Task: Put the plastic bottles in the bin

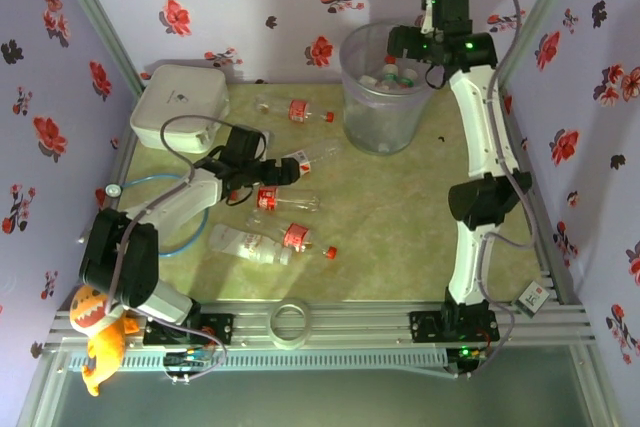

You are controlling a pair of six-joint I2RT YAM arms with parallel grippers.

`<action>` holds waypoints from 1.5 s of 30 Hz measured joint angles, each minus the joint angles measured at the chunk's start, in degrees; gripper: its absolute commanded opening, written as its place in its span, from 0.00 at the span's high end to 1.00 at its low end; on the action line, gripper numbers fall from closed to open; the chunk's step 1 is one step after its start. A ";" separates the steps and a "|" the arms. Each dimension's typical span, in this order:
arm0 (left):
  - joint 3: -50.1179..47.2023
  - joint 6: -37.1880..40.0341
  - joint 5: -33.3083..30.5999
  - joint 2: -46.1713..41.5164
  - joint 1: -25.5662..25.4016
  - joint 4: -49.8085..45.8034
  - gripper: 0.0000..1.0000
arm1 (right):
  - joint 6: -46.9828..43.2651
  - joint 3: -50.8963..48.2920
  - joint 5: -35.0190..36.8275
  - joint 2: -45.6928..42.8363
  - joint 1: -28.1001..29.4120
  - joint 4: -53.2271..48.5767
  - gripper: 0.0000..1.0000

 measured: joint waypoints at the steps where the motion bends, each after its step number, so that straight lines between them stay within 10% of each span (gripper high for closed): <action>1: 0.68 0.57 0.13 0.39 0.00 -0.37 0.00 | -0.26 -1.73 -0.24 -2.25 0.00 0.46 0.01; 20: 28.70 22.60 5.20 20.98 2.23 -12.48 0.01 | 1.79 -61.51 -2.32 -42.29 -1.09 12.11 0.01; 45: 47.43 45.44 15.08 41.38 2.23 -31.04 0.15 | 7.34 -82.34 0.92 -60.19 -2.05 9.27 0.03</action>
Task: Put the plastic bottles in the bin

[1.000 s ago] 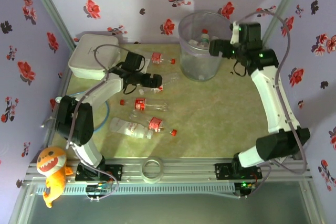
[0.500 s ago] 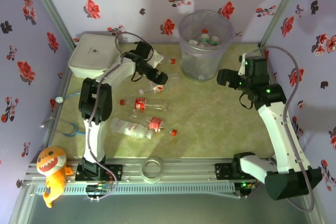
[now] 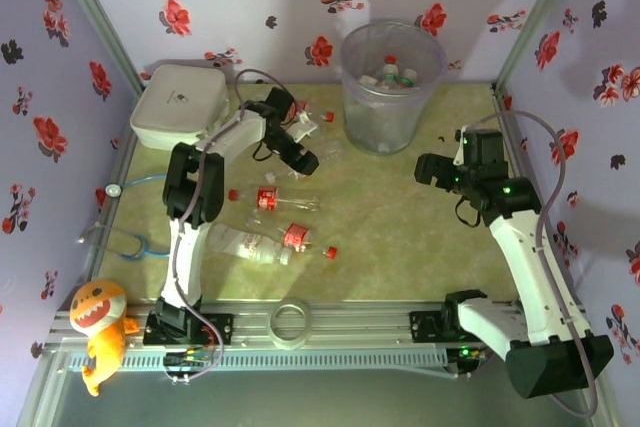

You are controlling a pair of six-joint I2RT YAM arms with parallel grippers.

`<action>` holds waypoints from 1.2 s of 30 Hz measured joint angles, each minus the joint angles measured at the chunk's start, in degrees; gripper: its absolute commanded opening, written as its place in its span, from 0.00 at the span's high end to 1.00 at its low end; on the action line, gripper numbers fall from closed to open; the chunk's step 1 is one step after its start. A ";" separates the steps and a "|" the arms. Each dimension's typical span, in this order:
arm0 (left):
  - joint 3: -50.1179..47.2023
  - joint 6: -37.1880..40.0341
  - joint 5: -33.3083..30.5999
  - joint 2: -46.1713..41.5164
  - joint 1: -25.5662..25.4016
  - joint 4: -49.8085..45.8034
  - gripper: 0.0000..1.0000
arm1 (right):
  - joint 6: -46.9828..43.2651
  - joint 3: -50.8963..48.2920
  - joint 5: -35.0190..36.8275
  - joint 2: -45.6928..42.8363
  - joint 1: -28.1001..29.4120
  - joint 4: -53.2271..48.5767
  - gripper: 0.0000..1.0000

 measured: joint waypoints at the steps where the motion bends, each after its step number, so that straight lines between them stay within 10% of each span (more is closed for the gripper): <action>1: 0.00 0.17 -0.07 0.35 0.00 -0.37 0.17 | 0.04 -0.09 0.00 0.02 -0.04 0.00 0.03; 15: 0.42 0.90 -3.13 0.85 -0.22 -1.22 0.46 | 1.36 -1.44 0.02 0.13 -0.07 0.66 0.03; 36: -10.01 -4.68 -8.09 -18.21 -0.33 5.31 0.48 | 13.51 -7.37 -8.74 2.29 7.06 13.31 0.09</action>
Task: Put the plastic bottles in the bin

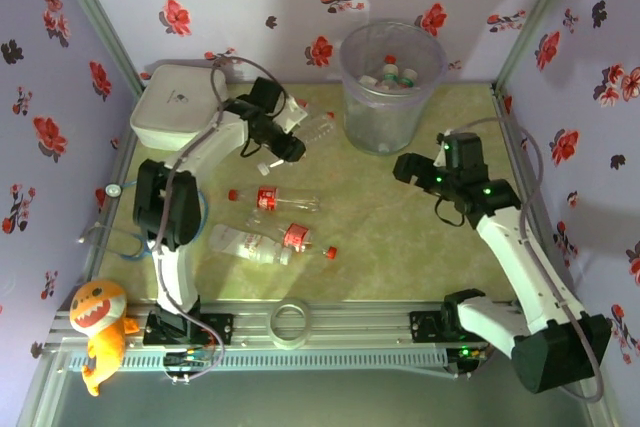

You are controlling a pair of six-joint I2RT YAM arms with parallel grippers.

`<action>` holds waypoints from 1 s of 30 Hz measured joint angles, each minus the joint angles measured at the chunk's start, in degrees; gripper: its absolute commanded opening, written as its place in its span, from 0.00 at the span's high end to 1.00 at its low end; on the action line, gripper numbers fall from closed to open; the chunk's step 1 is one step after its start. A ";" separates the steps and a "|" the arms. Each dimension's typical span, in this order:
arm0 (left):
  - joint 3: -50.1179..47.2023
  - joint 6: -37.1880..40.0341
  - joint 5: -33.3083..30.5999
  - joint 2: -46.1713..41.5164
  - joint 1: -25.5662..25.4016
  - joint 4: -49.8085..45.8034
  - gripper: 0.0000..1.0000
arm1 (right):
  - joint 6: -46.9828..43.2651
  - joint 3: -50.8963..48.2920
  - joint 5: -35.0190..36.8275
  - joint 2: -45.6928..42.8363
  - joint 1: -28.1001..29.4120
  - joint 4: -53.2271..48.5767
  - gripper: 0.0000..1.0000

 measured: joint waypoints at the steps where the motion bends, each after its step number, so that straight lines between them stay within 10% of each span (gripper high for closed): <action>1: -0.70 -1.33 0.00 -1.77 -0.02 0.74 0.48 | 1.53 -0.35 -0.39 0.61 1.73 2.19 0.09; 16: -22.49 -29.79 11.63 -17.97 -5.40 21.38 0.47 | 13.73 2.12 -2.14 17.11 13.46 28.55 0.11; 30: -28.50 -36.11 13.57 -19.63 -9.29 32.48 0.47 | 16.46 4.98 -3.37 23.12 13.90 34.23 0.13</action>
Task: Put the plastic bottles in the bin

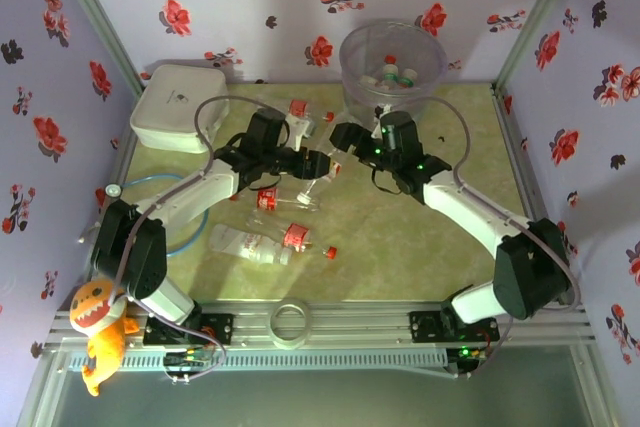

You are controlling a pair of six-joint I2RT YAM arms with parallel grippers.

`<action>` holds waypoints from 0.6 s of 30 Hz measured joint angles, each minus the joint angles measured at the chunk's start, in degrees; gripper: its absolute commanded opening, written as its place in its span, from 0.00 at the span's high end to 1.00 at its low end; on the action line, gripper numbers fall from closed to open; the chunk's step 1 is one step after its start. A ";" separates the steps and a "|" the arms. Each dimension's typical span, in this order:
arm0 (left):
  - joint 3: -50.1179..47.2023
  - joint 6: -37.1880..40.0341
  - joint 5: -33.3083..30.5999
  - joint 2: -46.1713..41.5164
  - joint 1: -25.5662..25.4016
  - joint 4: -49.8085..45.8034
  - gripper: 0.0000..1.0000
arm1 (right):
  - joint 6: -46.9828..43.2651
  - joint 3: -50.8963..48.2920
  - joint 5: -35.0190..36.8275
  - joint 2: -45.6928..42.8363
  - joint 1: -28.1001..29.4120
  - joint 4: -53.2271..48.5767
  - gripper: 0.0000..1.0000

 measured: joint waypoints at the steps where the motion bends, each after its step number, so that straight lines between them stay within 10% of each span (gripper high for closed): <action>1: 0.00 0.04 0.00 0.00 -0.26 0.50 0.47 | -0.02 0.42 -0.02 0.48 0.17 0.11 0.13; 13: -0.44 1.53 0.09 -0.02 -1.90 1.75 0.38 | 0.81 3.32 -0.20 4.11 0.90 -0.42 0.34; 18: -1.01 2.08 0.48 -0.68 -1.88 3.56 0.01 | 0.31 4.48 0.79 3.72 0.92 -3.39 0.37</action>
